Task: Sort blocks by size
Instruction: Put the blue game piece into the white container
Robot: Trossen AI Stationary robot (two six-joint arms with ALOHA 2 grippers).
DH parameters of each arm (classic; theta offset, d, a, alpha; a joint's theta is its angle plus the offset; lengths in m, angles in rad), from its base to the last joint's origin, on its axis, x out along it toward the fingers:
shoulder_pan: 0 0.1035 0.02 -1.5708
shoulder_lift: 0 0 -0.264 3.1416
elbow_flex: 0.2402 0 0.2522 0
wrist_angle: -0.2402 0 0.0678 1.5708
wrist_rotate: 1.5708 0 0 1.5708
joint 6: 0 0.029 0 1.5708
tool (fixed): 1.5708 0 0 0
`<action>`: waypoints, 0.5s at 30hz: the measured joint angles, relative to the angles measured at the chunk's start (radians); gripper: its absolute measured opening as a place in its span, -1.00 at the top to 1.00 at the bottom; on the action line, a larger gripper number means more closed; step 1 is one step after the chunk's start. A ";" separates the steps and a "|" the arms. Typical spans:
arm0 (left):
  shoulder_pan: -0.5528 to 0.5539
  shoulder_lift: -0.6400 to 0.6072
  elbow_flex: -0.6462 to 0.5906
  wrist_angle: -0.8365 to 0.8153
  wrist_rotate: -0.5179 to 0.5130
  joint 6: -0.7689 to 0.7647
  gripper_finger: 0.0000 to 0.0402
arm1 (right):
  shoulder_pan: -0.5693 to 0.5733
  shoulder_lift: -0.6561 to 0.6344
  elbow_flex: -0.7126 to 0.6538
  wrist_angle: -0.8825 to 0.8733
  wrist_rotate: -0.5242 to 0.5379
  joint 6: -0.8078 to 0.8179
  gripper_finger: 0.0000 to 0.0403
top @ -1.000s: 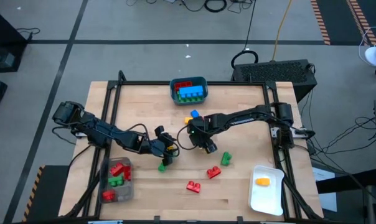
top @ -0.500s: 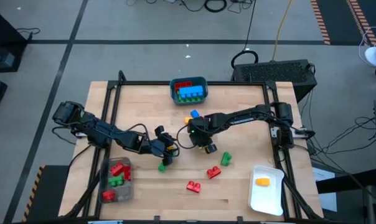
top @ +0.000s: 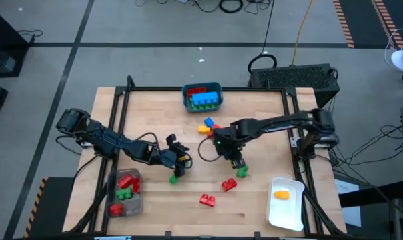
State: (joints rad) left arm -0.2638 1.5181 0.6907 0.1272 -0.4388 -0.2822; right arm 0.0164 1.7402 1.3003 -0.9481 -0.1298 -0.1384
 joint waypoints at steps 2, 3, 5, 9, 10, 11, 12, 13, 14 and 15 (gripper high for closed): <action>0.000 0.000 0.000 0.006 -0.007 0.015 -0.07 | 0.030 -0.047 0.000 -0.057 0.000 0.059 0.38; 0.000 0.000 0.000 0.015 -0.007 0.031 -0.07 | 0.046 -0.072 0.000 -0.086 0.000 0.090 0.38; 0.000 0.000 0.000 0.040 -0.008 0.058 -0.07 | 0.083 -0.117 0.000 -0.146 0.003 0.162 0.38; 0.004 0.000 0.000 0.080 -0.008 0.112 -0.07 | 0.166 -0.193 0.000 -0.258 0.009 0.317 0.38; 0.008 0.000 0.000 0.092 -0.008 0.118 -0.07 | 0.188 -0.209 0.000 -0.277 0.020 0.357 0.38; 0.014 0.000 0.000 0.100 -0.008 0.130 -0.07 | 0.213 -0.223 0.000 -0.295 0.032 0.394 0.38; 0.018 0.000 0.000 0.107 -0.006 0.137 -0.07 | 0.237 -0.237 0.000 -0.315 0.037 0.435 0.38; 0.023 0.000 0.000 0.113 0.007 0.143 -0.07 | 0.260 -0.249 0.000 -0.332 0.040 0.475 0.38; 0.030 0.000 0.000 0.119 0.026 0.149 -0.07 | 0.285 -0.258 0.000 -0.344 0.046 0.516 0.38; 0.034 0.000 0.000 0.130 0.044 0.150 -0.07 | 0.311 -0.268 0.000 -0.358 0.048 0.555 0.38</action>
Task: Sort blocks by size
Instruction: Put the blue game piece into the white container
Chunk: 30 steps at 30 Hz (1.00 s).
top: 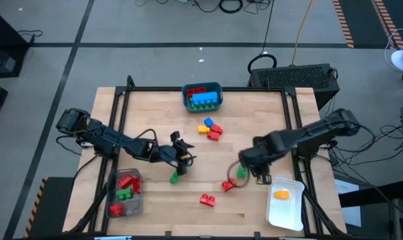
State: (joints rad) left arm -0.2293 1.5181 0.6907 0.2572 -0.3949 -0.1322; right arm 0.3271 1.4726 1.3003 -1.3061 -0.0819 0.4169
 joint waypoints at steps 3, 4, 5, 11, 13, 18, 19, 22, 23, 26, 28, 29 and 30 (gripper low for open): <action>0.017 0.000 0.000 0.020 0.028 0.000 -0.07 | 0.080 -0.020 0.000 -0.041 0.002 0.130 0.38; 0.023 0.000 0.000 0.021 0.028 0.001 -0.07 | 0.109 -0.025 0.000 -0.051 0.002 0.172 0.38; 0.029 0.000 0.000 0.022 0.028 0.006 -0.07 | 0.140 -0.027 0.000 -0.059 0.002 0.215 0.38; 0.057 0.000 0.000 0.059 0.057 0.018 -0.07 | 0.319 -0.024 0.000 -0.051 0.001 0.435 0.38; 0.059 0.000 0.000 0.082 0.086 0.037 -0.07 | 0.371 -0.018 0.000 -0.048 0.002 0.509 0.38; 0.050 0.000 0.000 0.158 0.218 0.068 -0.07 | 0.473 0.003 0.000 -0.038 0.021 0.690 0.37; 0.045 0.006 0.000 0.177 0.230 0.068 -0.07 | 0.490 0.008 -0.001 -0.030 0.031 0.721 0.36; 0.031 0.038 0.000 0.234 0.237 0.067 -0.07 | 0.530 0.029 -0.001 -0.017 0.036 0.809 0.31; 0.028 0.057 0.003 0.261 0.240 0.067 -0.07 | 0.541 0.038 -0.001 -0.015 0.038 0.833 0.29; 0.011 0.125 0.044 0.281 0.245 0.066 -0.07 | 0.574 0.070 -0.001 0.001 0.038 0.898 0.23; -0.001 0.184 0.092 0.287 0.259 0.070 -0.07 | 0.595 0.089 -0.001 0.014 0.038 0.935 0.21; -0.007 0.208 0.114 0.287 0.267 0.079 -0.07 | 0.606 0.100 -0.001 0.017 0.039 0.957 0.20; -0.015 0.232 0.137 0.282 0.275 0.094 -0.08 | 0.614 0.111 -0.001 0.016 0.038 0.977 0.19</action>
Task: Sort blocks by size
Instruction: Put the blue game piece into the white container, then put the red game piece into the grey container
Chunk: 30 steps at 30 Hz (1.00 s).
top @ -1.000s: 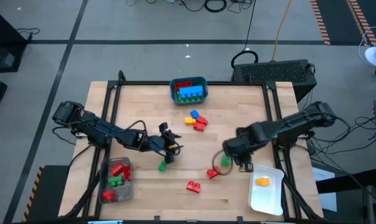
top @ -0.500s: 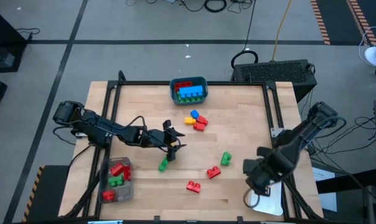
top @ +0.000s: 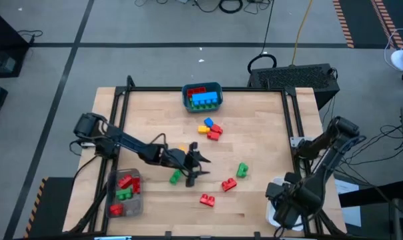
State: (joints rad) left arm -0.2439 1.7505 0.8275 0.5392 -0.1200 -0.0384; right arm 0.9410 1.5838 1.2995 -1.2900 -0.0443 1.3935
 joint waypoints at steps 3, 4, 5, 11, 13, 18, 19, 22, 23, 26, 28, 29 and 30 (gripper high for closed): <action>-0.017 0.071 0.070 0.000 0.012 0.022 -0.15 | 0.029 0.030 0.000 0.000 0.000 0.043 0.14; -0.022 0.091 0.091 -0.006 0.012 0.022 -0.19 | 0.035 0.037 0.000 0.000 0.001 0.058 0.12; -0.027 0.108 0.113 -0.005 0.013 0.022 -0.23 | 0.043 0.043 0.000 0.000 0.009 0.067 0.10; -0.042 0.204 0.227 -0.016 0.022 0.013 -0.52 | 0.069 0.047 0.000 -0.036 0.164 0.182 -0.01; -0.045 0.242 0.268 -0.016 0.025 -0.028 -0.58 | 0.078 0.042 0.000 -0.044 0.235 0.214 -0.01; -0.047 0.314 0.332 -0.034 0.019 -0.162 -0.65 | 0.089 0.040 0.000 -0.053 0.373 0.266 -0.02; -0.047 0.326 0.345 -0.032 0.014 -0.198 -0.65 | 0.089 0.039 0.000 -0.054 0.386 0.271 -0.02; -0.052 0.354 0.368 -0.033 -0.015 -0.265 -0.65 | 0.089 0.040 0.000 -0.047 0.412 0.271 -0.02; -0.056 0.368 0.377 -0.030 -0.038 -0.271 -0.65 | 0.089 0.040 0.000 -0.047 0.414 0.271 -0.01; -0.076 0.407 0.396 -0.041 -0.101 -0.278 -0.65 | 0.089 0.040 0.000 -0.047 0.413 0.271 -0.01; -0.087 0.429 0.421 -0.054 -0.128 -0.278 -0.65 | 0.089 0.040 0.000 -0.047 0.412 0.271 0.00; -0.092 0.437 0.437 -0.075 -0.141 -0.274 -0.65 | 0.089 0.040 0.000 -0.047 0.412 0.271 0.00; -0.096 0.447 0.455 -0.081 -0.147 -0.270 -0.65 | 0.089 0.040 0.000 -0.047 0.411 0.270 0.00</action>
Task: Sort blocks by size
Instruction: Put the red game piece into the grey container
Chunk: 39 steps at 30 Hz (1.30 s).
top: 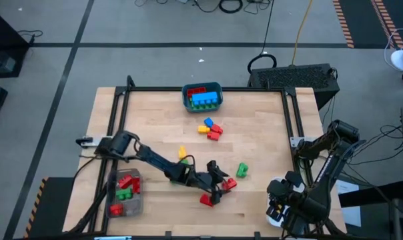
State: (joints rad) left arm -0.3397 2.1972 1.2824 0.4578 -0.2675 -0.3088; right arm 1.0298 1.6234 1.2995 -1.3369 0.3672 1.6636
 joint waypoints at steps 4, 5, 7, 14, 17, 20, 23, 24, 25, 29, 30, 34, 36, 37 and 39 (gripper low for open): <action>-0.011 0.036 0.039 -0.008 -0.013 0.000 -0.65 | 0.000 0.000 0.000 0.000 0.000 -0.005 0.00; -0.013 0.043 0.048 -0.017 -0.023 -0.001 -0.65 | 0.000 0.000 0.000 -0.001 0.000 -0.005 0.00; -0.016 0.052 0.066 -0.061 -0.058 -0.001 -0.65 | 0.000 0.000 0.000 0.000 0.001 -0.006 0.00; -0.015 0.075 0.074 -0.109 -0.085 -0.050 -0.65 | 0.000 0.000 0.000 -0.001 0.002 -0.015 0.00; -0.016 0.074 0.074 -0.112 -0.085 -0.052 -0.64 | 0.000 0.000 0.000 -0.002 0.002 -0.027 0.00; -0.016 0.074 0.074 -0.122 -0.084 -0.053 -0.58 | 0.000 0.000 0.000 -0.009 0.003 -0.029 0.00; -0.016 0.074 0.074 -0.136 -0.083 -0.053 -0.44 | 0.000 0.000 0.000 -0.012 0.003 -0.029 0.00; -0.016 0.074 0.074 -0.143 -0.082 -0.053 -0.38 | 0.000 0.000 0.000 -0.012 0.003 -0.029 0.00; -0.016 0.074 0.074 -0.146 -0.081 -0.053 -0.33 | 0.000 0.000 0.000 -0.013 0.003 -0.029 0.00; -0.016 0.074 0.074 -0.145 -0.074 -0.053 -0.10 | 0.000 0.000 0.000 -0.025 0.003 -0.029 0.00; -0.015 0.074 0.074 -0.146 -0.066 -0.053 -0.05 | 0.000 0.000 0.000 -0.030 0.003 -0.030 0.00; -0.011 0.074 0.074 -0.158 -0.051 -0.052 0.13 | 0.000 0.000 0.000 -0.040 0.024 -0.030 0.00; -0.007 0.071 0.074 -0.166 -0.041 -0.052 0.13 | 0.000 0.000 0.000 -0.044 0.055 -0.030 0.00; -0.005 0.067 0.074 -0.174 -0.031 -0.052 0.13 | -0.001 0.000 0.000 -0.045 0.066 -0.031 0.00; 0.000 0.062 0.074 -0.198 -0.014 -0.053 0.13 | -0.001 0.000 0.000 -0.045 0.081 -0.041 0.00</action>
State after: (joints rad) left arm -0.3401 2.2594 1.3567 0.2596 -0.2816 -0.3618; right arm 1.0290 1.6234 1.2995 -1.3819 0.4484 1.6226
